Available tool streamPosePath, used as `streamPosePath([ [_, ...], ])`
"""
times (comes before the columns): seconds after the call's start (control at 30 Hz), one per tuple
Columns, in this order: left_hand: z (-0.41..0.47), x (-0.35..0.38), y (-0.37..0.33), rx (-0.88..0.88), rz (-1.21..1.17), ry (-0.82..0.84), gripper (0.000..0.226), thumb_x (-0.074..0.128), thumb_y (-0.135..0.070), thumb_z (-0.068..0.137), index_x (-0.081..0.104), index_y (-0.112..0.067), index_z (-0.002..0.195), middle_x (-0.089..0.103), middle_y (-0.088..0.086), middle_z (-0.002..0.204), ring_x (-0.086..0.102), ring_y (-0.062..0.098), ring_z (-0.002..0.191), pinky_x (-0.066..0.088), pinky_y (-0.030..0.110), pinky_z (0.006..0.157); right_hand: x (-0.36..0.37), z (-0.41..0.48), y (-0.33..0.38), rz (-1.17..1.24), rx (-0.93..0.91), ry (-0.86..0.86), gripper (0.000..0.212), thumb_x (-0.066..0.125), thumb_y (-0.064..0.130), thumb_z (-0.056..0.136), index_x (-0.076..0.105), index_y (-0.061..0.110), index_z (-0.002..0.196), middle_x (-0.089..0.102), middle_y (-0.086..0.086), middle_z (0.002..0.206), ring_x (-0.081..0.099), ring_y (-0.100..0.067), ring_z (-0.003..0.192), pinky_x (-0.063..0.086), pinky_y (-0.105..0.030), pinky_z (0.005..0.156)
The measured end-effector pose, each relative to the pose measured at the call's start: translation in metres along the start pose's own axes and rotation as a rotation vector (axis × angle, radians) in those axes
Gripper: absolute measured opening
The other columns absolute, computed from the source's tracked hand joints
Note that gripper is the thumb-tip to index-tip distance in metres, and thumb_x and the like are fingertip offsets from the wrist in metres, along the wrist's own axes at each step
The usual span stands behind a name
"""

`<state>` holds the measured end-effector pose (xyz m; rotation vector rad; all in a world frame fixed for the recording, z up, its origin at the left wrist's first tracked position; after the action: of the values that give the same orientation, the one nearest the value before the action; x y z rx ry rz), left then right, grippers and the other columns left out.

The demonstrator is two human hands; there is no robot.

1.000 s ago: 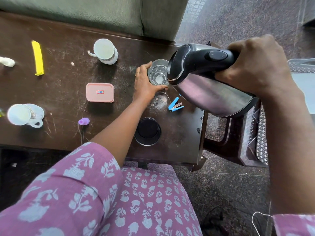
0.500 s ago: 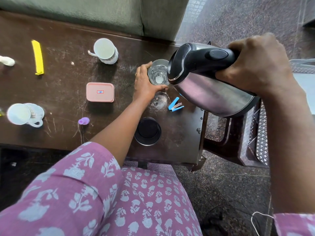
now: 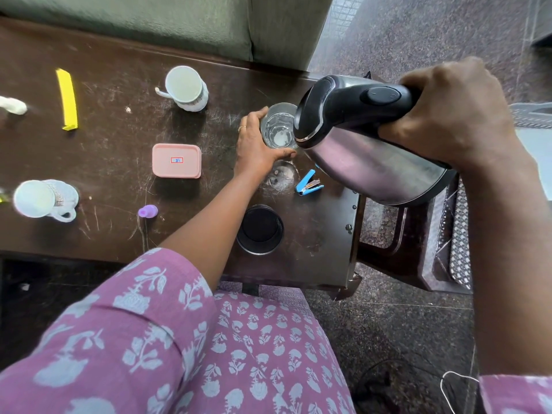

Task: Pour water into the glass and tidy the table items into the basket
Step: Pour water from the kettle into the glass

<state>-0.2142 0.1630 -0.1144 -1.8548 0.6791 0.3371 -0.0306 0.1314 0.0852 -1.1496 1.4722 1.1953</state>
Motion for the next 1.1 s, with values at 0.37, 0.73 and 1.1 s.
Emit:
streamPosePath([
  [0.37,0.0006,0.001,0.001,-0.006,-0.006,-0.004,0.088,0.086,-0.027,0.057,0.038,-0.021,0.131,0.041,0.003,0.137,0.038,0.017,0.128,0.033,0.028,0.1,0.0011,0.0007,-0.0016,-0.006,0.006,0.007,0.051,0.052,0.049,0.063,0.069,0.008,0.087,0.062,-0.027,0.075,0.059,-0.044,0.072,0.05,-0.045,0.071],
  [0.73,0.0006,0.0001,0.0,-0.01,0.002,-0.002,0.09,0.087,-0.029,0.056,0.038,-0.022,0.131,0.042,0.002,0.137,0.038,0.017,0.128,0.035,0.032,0.102,-0.001,0.0006,0.0009,-0.016,0.02,0.01,0.052,0.05,0.049,0.064,0.07,0.009,0.09,0.062,-0.028,0.074,0.058,-0.045,0.072,0.051,-0.046,0.071],
  [1.1,0.0015,0.0014,0.0014,-0.011,0.011,-0.012,0.089,0.086,-0.03,0.057,0.038,-0.022,0.131,0.042,0.003,0.138,0.039,0.018,0.128,0.036,0.032,0.103,-0.0009,0.002,0.001,-0.02,0.013,0.014,0.051,0.052,0.047,0.064,0.07,0.008,0.092,0.063,-0.028,0.077,0.059,-0.045,0.073,0.05,-0.046,0.071],
])
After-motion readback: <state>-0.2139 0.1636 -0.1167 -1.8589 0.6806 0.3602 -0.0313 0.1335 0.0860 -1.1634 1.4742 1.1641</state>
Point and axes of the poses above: each hand's wrist, its own z-axis towards the middle knuckle, its own x-axis out of the palm, y = z × x, the point moved 2 cm from there along z, towards the middle knuckle
